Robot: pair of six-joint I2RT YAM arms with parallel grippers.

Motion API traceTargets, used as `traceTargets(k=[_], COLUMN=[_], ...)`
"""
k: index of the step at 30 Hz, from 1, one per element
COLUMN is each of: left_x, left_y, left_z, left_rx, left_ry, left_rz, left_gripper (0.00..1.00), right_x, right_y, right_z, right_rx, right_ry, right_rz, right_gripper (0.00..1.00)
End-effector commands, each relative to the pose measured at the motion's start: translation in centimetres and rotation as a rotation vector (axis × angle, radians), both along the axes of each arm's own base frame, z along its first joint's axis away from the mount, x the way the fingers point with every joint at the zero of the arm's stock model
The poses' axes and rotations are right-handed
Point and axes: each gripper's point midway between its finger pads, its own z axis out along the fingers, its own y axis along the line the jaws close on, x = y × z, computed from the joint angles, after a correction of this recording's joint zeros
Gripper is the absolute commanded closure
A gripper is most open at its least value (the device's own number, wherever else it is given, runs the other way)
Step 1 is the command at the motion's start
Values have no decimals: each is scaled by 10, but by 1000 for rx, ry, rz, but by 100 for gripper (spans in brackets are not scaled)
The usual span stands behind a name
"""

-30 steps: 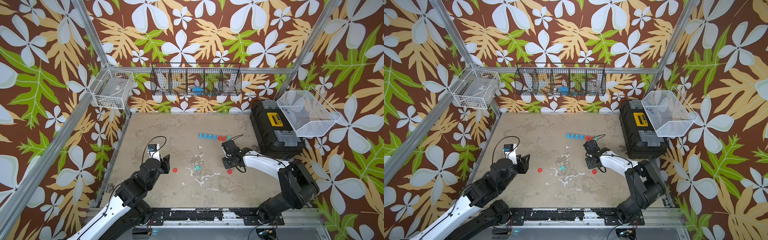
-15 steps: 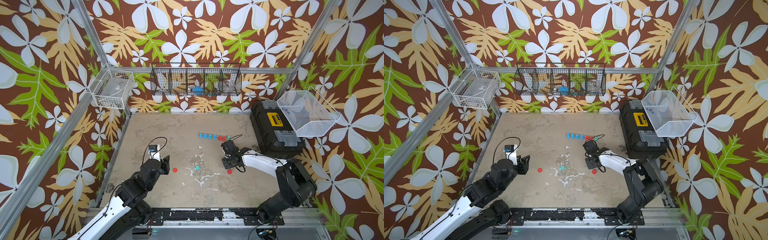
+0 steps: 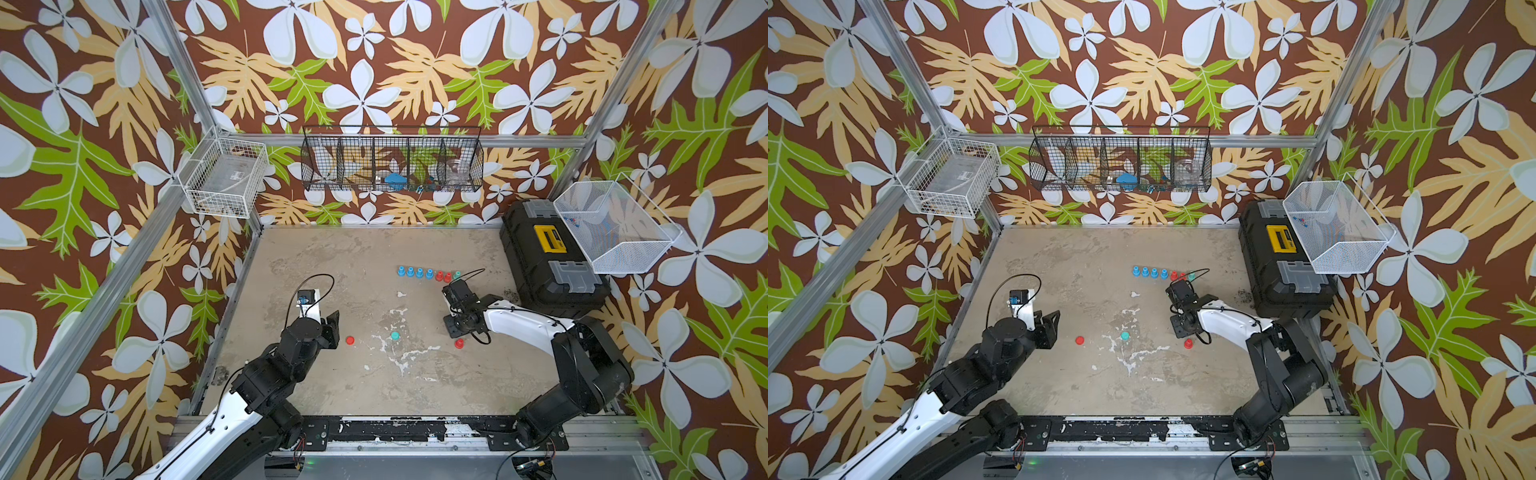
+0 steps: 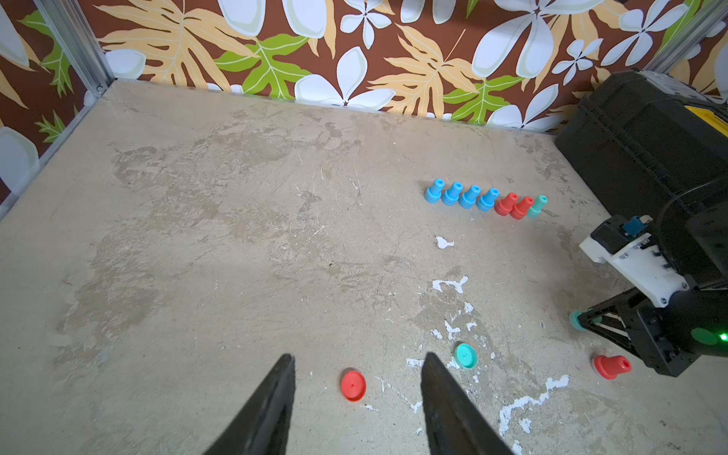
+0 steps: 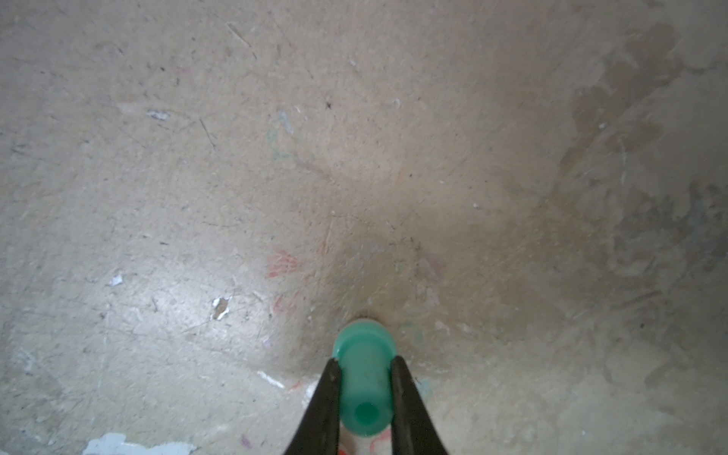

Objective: Close the stamp cap
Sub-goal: Pick up the stamp from the center of the board.

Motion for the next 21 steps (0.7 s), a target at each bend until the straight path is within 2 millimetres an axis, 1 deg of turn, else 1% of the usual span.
traceTargets(k=[1, 6, 9, 12, 17, 21], left_x=[1, 0, 0, 0, 0, 0], left_y=[0, 1, 1, 1, 1, 1], left_z=[0, 0, 1, 1, 0, 0], left_rx=[-2, -2, -4, -4, -7, -6], left_ry=[-2, -2, -3, -3, -2, -2], left_rz=[4, 8, 9, 8, 6, 5], left_gripper=[46, 46, 46, 46, 46, 46], right_x=[-3, -4, -3, -1, 5, 4], right_y=[1, 2, 3, 7, 24, 53], right_z=[-4, -4, -1, 7, 31, 49], right_rx=[0, 4, 8, 30, 60, 75], right_ry=[22, 24, 20, 12, -24, -47], right_rz=[12, 12, 13, 14, 44, 109], right_gripper=[78, 79, 82, 87, 88, 88])
